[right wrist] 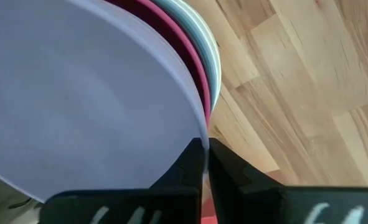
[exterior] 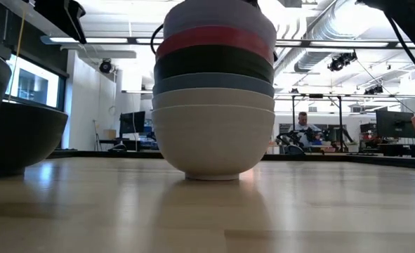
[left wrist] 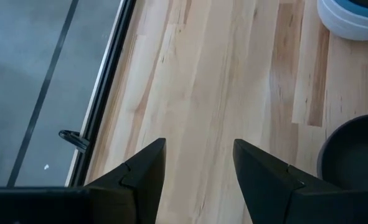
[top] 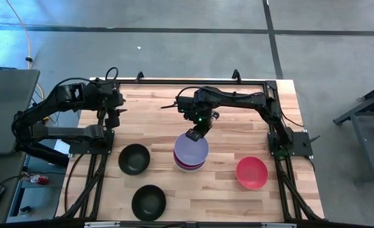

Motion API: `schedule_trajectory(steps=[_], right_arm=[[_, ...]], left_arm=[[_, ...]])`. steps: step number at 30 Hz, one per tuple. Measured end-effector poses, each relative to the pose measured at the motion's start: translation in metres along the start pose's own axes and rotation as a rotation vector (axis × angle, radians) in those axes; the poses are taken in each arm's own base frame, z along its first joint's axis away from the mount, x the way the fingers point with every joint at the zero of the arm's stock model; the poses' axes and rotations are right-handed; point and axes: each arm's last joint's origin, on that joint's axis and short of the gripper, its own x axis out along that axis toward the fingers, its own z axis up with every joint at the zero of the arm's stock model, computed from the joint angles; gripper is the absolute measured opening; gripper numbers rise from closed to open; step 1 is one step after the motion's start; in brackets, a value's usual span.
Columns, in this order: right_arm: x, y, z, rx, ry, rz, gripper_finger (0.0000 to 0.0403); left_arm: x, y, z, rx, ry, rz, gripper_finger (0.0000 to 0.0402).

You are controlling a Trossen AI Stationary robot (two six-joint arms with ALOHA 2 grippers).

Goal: Nest bowls inside each other
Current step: Stack the light violet bowl on top of the pink bowl

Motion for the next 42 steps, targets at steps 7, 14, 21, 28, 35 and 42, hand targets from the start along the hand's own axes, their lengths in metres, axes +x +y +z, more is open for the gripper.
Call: schedule_trajectory(steps=[7,14,21,28,35,42], right_arm=[[0.01,-0.003,0.004,0.02,0.047,-0.019,0.0],[0.013,-0.003,0.006,0.007,0.062,-0.013,0.0],[0.012,-0.005,0.007,0.018,0.061,-0.012,0.0],[0.012,-0.005,0.007,0.021,0.06,-0.012,0.0],[0.012,-0.005,0.007,0.021,0.06,-0.012,0.0],[0.012,-0.005,0.007,0.021,0.06,-0.012,0.0]], left_arm=[[0.0,0.0,0.0,0.0,0.0,-0.001,0.0177],[0.0,0.0,0.0,0.0,-0.002,-0.007,0.0177],[0.0,0.0,0.0,0.0,-0.002,-0.007,0.0177],[0.0,0.0,0.0,0.0,-0.002,-0.007,0.0177],[0.0,0.0,0.0,-0.008,-0.002,-0.007,0.0177],[0.0,0.0,0.0,-0.008,-0.002,-0.007,0.0177]])
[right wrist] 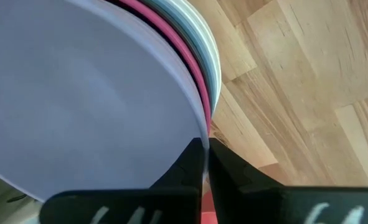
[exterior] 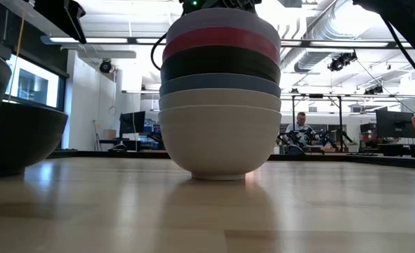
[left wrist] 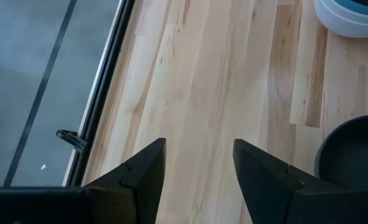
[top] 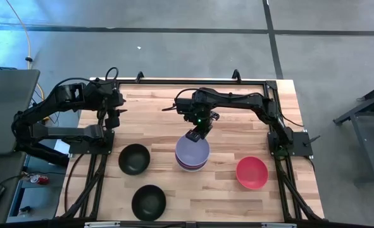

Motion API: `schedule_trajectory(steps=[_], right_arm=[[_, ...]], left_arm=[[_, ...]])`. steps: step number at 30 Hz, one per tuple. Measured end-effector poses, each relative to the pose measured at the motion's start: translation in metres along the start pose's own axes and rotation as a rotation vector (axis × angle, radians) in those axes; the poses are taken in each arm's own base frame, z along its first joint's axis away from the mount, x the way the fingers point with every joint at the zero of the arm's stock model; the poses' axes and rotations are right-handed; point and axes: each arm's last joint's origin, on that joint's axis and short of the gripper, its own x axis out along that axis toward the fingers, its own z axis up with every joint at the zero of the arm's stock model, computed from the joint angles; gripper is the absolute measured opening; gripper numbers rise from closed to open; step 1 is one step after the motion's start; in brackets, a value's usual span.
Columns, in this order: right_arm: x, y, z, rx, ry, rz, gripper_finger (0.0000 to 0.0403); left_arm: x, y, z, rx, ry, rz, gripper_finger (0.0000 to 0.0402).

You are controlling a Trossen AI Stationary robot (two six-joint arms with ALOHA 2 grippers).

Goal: Nest bowls inside each other
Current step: Stack the light violet bowl on top of the pink bowl

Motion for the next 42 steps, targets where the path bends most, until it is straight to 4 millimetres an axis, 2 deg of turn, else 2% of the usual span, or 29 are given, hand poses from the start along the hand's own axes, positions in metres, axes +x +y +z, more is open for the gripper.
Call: schedule_trajectory(steps=[26,29,36,42], right_arm=[[0.003,0.003,-0.001,-0.02,0.0,-0.019,0.0],[0.004,0.003,-0.001,-0.02,0.0,-0.019,0.0],[0.004,0.003,0.0,-0.017,0.001,-0.02,0.0],[0.008,0.002,-0.001,-0.013,0.017,-0.021,0.0]], left_arm=[[-0.006,-0.002,-0.005,-0.007,-0.038,-0.026,0.0177],[-0.001,-0.004,-0.012,-0.003,-0.029,-0.029,0.0177],[0.025,-0.015,-0.036,0.034,0.014,-0.04,0.0177],[0.03,-0.016,-0.037,0.038,-0.004,-0.035,0.0177]])
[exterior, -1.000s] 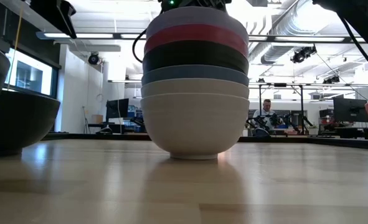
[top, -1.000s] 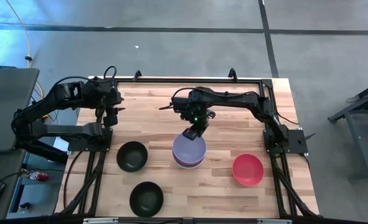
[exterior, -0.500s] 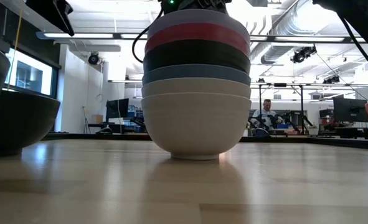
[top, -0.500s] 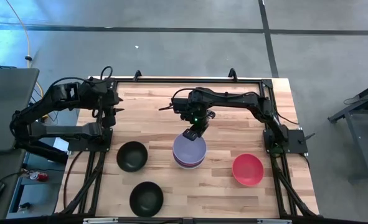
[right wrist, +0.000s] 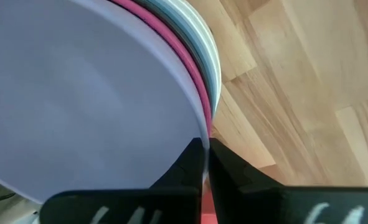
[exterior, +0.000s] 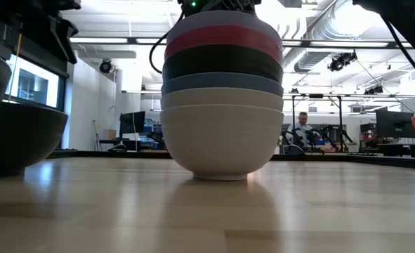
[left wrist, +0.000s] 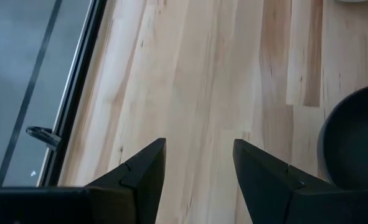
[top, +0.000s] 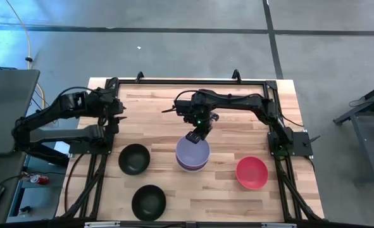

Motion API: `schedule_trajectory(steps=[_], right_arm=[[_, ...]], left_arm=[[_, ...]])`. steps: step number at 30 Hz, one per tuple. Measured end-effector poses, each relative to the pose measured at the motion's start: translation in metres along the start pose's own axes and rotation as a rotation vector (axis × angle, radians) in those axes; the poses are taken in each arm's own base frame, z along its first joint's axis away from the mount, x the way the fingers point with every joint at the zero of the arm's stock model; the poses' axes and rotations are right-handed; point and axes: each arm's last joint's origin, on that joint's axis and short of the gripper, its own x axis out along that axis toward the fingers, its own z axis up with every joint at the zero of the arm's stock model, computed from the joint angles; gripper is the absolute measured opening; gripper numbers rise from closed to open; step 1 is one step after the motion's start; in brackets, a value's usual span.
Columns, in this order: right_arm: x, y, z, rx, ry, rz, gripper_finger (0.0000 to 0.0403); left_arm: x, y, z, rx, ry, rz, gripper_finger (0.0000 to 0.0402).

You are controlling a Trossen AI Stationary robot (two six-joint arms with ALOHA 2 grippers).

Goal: Nest bowls inside each other
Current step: Stack the light violet bowl on top of the pink bowl, then stack the top black bowl on top of the light violet bowl

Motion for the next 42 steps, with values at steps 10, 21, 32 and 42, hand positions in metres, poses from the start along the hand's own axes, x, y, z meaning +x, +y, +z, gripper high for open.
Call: schedule_trajectory(steps=[10,21,32,42], right_arm=[[-0.002,0.002,-0.001,-0.037,-0.007,0.007,0.0043],[-0.026,0.009,-0.002,-0.132,-0.107,0.018,0.009],[-0.062,0.019,-0.01,-0.425,-0.274,-0.021,0.009],[-0.095,0.017,-0.034,-0.8,-0.413,-0.125,0.009]], left_arm=[[0.0,0.001,0.003,-0.003,-0.024,0.008,0.0177],[0.003,0.002,0.009,-0.006,-0.054,0.015,0.0177],[0.009,0.0,0.012,-0.029,-0.038,-0.086,0.0177],[0.019,-0.007,0.002,-0.186,0.208,-0.225,0.0177]])
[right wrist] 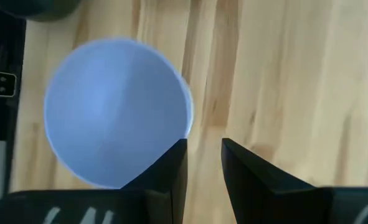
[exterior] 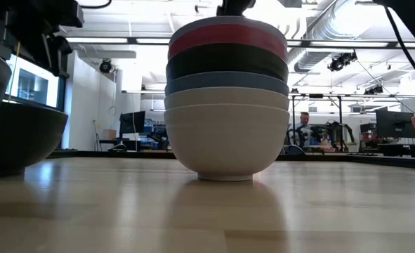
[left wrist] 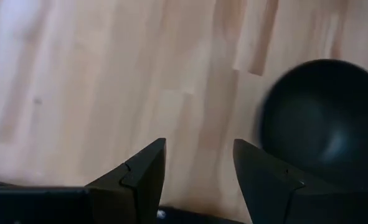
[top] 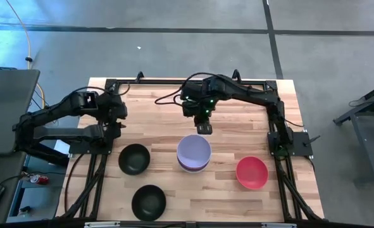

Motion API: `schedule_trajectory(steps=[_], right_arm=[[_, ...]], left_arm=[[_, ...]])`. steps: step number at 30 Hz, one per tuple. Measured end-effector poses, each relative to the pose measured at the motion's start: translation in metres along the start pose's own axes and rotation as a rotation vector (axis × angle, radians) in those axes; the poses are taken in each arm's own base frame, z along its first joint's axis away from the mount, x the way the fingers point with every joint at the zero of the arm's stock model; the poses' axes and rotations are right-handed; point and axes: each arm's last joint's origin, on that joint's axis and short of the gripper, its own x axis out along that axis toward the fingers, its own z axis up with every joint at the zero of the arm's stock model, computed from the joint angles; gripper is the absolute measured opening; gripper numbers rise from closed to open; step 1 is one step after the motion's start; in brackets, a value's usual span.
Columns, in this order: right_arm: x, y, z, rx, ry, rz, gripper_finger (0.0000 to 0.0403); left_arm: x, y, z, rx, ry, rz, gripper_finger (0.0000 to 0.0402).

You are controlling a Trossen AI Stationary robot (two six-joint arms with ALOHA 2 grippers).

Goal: Nest bowls inside each other
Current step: Stack the top black bowl on top of the light violet bowl

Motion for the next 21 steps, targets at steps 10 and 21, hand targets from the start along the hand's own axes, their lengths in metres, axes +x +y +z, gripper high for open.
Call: schedule_trajectory(steps=[10,21], right_arm=[[-0.024,-0.004,0.018,-0.282,-0.322,0.043,0.009],[-0.034,-0.036,0.02,-0.345,-0.36,-0.218,0.009]], left_arm=[[0.009,-0.008,0.007,-0.085,0.072,-0.092,0.0177],[0.021,-0.011,0.017,-0.082,0.15,-0.121,0.0177]])
